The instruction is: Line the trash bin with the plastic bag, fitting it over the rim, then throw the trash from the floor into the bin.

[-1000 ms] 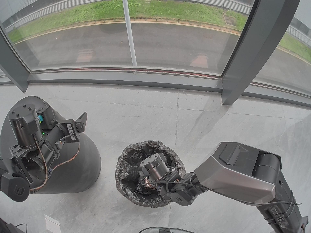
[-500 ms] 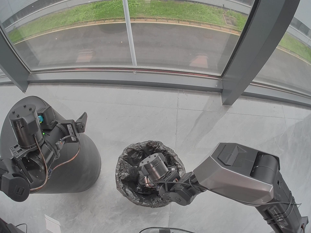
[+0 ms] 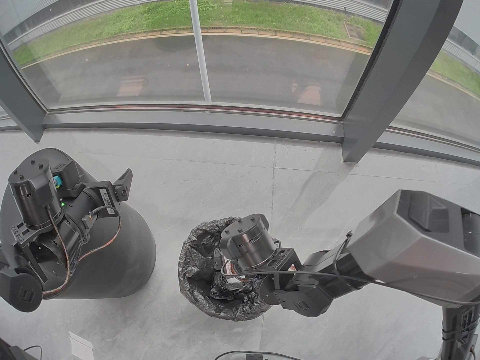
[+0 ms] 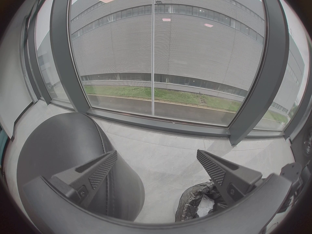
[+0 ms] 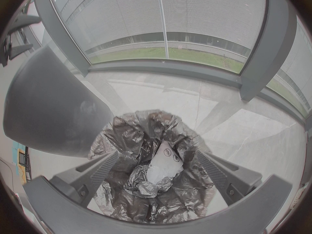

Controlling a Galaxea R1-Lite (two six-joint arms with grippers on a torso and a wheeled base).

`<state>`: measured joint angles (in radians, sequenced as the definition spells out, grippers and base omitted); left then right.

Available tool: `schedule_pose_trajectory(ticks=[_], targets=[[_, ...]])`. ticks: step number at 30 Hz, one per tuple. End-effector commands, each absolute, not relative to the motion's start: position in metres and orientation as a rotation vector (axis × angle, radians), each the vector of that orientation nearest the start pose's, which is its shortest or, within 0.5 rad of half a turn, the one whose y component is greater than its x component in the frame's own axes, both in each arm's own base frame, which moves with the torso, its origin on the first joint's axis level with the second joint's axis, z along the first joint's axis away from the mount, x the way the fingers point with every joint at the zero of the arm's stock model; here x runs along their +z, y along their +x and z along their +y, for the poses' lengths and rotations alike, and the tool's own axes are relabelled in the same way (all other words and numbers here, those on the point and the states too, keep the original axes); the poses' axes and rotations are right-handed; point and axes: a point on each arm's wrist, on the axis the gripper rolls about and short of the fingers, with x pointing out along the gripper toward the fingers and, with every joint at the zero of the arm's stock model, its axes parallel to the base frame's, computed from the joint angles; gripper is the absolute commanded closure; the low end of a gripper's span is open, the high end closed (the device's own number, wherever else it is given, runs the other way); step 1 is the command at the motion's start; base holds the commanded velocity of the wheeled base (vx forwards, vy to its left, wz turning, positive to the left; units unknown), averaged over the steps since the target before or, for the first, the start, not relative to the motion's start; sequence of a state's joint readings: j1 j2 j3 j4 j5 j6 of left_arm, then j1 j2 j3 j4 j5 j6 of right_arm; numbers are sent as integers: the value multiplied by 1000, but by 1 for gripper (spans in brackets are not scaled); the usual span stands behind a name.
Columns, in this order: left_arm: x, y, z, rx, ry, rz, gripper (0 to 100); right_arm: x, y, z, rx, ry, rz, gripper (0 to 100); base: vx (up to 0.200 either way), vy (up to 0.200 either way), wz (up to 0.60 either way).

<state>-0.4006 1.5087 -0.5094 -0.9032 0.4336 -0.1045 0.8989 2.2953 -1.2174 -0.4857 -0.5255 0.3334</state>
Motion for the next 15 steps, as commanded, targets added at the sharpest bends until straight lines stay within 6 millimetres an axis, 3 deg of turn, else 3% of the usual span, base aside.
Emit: schedule_pose_trajectory(ticks=[1,8,15], targets=[[189,217,-83,-16,-80,68,0,93,264,312,289,-64,439,0,0,0,0],[198,208,-79,-25,-89,31,0,117,258,284,253,-84,382,0,0,0,0],[204,199,-79,-41,-99,5,0,144,239,257,245,-104,343,0,0,0,0]])
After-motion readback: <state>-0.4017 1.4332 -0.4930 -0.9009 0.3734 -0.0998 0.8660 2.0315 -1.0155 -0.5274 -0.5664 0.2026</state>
